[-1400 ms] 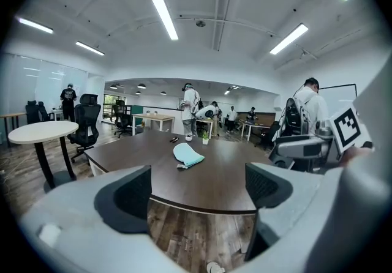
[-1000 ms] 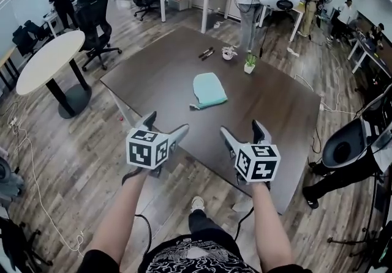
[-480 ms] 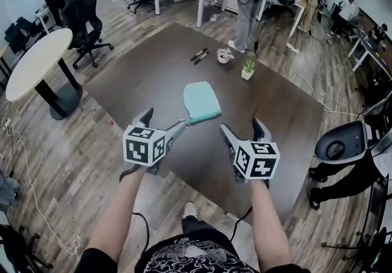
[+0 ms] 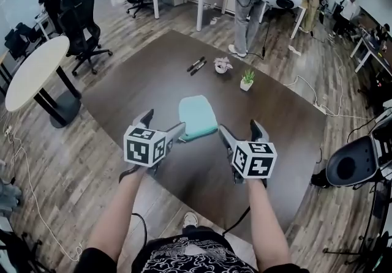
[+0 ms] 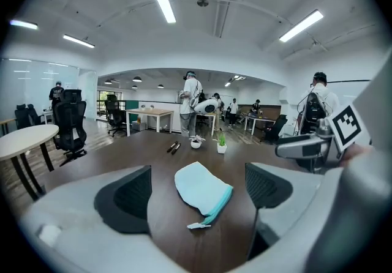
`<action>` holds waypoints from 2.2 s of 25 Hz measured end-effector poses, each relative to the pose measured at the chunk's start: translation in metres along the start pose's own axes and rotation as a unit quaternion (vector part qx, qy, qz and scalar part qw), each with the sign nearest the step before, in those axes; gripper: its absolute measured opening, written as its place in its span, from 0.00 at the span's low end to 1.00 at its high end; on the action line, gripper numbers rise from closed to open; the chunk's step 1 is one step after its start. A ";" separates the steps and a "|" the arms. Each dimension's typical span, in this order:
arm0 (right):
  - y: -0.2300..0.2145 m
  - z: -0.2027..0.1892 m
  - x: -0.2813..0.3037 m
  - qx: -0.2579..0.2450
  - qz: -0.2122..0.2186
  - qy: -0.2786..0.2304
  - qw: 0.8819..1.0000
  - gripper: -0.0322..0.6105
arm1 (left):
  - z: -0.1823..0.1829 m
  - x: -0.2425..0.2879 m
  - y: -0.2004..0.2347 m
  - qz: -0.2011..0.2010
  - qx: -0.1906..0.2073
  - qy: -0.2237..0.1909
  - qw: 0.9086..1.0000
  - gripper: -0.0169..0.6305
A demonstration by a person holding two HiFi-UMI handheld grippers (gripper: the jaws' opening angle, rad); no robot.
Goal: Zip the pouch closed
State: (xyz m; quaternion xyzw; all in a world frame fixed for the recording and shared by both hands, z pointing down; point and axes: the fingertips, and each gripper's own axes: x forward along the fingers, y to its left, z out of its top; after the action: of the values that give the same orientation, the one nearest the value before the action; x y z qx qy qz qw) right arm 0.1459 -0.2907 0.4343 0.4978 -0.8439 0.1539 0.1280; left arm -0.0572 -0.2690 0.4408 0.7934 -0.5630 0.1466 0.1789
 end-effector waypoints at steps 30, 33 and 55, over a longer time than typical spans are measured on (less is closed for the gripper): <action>0.012 -0.006 0.021 0.059 -0.182 -0.020 0.981 0.73 | 0.013 0.082 0.027 -0.205 0.082 0.043 0.974 0.77; 0.022 -0.013 0.020 0.074 -0.196 -0.018 0.978 0.73 | 0.011 0.080 0.028 -0.226 0.094 0.049 0.968 0.77; 0.072 -0.061 0.025 0.109 -0.238 0.008 0.965 0.68 | -0.067 0.075 0.020 -0.329 0.157 0.136 0.921 0.77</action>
State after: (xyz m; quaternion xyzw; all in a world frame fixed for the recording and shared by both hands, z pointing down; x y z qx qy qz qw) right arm 0.0746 -0.2542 0.4905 0.6938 -0.6783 0.2141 0.1129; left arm -0.0540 -0.3082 0.5350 0.9243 -0.2102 0.2727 0.1647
